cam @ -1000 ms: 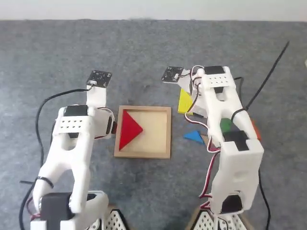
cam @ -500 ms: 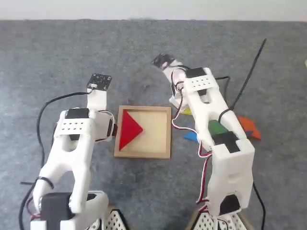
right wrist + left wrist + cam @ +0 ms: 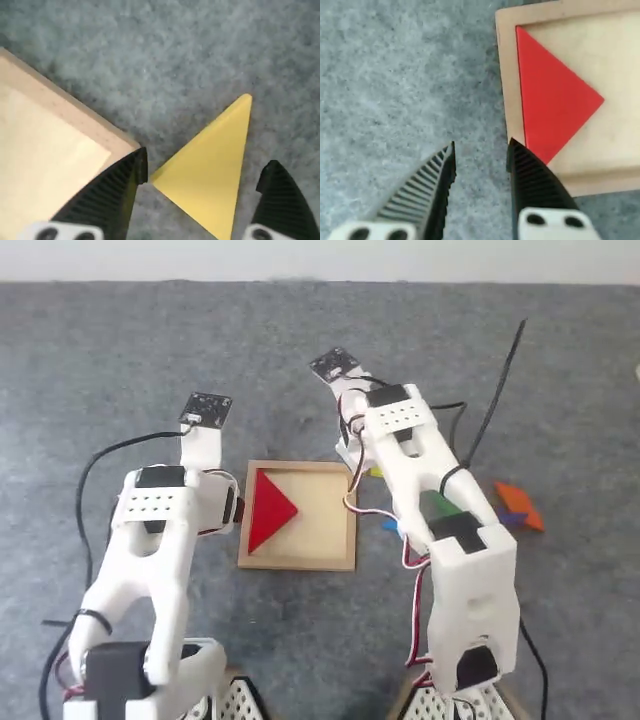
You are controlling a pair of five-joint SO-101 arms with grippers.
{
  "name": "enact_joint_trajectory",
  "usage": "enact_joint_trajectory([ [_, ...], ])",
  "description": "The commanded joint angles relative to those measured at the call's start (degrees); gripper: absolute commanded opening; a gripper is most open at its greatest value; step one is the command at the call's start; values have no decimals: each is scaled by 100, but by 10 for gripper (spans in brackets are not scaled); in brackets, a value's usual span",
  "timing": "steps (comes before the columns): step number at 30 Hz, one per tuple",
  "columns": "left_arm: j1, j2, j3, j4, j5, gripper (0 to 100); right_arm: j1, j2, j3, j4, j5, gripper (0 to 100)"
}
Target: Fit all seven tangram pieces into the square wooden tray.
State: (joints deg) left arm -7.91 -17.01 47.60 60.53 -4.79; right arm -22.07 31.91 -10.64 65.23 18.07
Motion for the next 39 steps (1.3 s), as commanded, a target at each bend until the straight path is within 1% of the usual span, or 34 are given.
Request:
enact_joint_trajectory([
  [1, -26, -149, -40, -114, 53, 160, -31, -13, -299, 48, -62, 351],
  [7, -26, -149, -31, -114, 53, 160, 321, 180, -299, 57, -62, 351],
  [9, -26, -149, -31, -123, 44, 160, 321, 242, -369, 84, -70, 351],
  [17, -149, -141, -31, -237, 53, 160, 321, 936, -1363, 787, -62, 350],
  [22, -193, -141, -31, -237, 53, 160, 330, 1429, -1609, 866, -62, 350],
  [36, -185, -141, -31, -211, 35, 160, 769, 1341, -1705, 1473, -44, 351],
  [39, -176, -149, -31, -211, 44, 160, 743, 1341, -1705, 1622, 422, 351],
])
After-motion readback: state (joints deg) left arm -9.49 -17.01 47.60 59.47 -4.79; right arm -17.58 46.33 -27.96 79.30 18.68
